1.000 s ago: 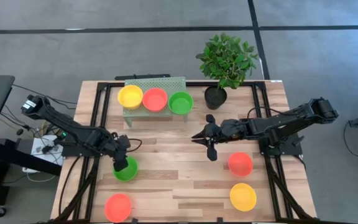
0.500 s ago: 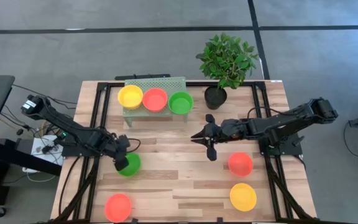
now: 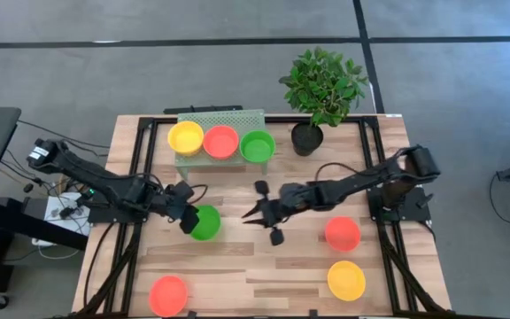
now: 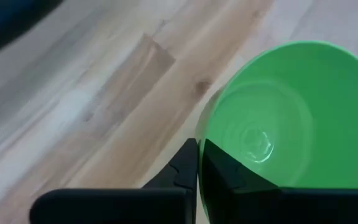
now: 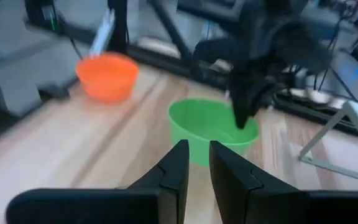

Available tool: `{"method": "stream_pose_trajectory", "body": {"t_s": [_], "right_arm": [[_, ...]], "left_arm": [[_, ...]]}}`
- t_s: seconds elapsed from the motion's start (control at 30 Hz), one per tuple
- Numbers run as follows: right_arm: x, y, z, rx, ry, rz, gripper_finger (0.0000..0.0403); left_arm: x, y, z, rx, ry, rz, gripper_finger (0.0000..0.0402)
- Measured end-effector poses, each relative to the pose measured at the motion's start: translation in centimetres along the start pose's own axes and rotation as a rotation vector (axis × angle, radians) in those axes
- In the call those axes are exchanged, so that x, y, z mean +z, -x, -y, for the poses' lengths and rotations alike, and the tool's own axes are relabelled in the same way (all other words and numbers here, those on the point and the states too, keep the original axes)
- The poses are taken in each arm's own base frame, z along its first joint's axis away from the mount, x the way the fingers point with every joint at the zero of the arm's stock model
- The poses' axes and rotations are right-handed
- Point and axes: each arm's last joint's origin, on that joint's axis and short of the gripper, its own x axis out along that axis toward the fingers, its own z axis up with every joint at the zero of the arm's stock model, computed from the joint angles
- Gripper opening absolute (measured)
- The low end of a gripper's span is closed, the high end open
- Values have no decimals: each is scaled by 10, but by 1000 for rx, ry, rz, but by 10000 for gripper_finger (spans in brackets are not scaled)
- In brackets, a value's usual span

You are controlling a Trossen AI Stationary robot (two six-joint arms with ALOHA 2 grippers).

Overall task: Pick & Place Mini bowls
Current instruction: Stack the green bowl on top of the green bowl on the shelf

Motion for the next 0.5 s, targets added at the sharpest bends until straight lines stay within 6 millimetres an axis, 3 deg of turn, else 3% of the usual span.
{"method": "stream_pose_trajectory", "body": {"t_s": [0.17,0.5], "right_arm": [[9,-39,-2,74,84,-93,78],[20,-107,1,147,202,-259,159]], "left_arm": [[8,-3,-6,-1,56,-22,8],[18,-6,-16,32,84,-14,9]]}}
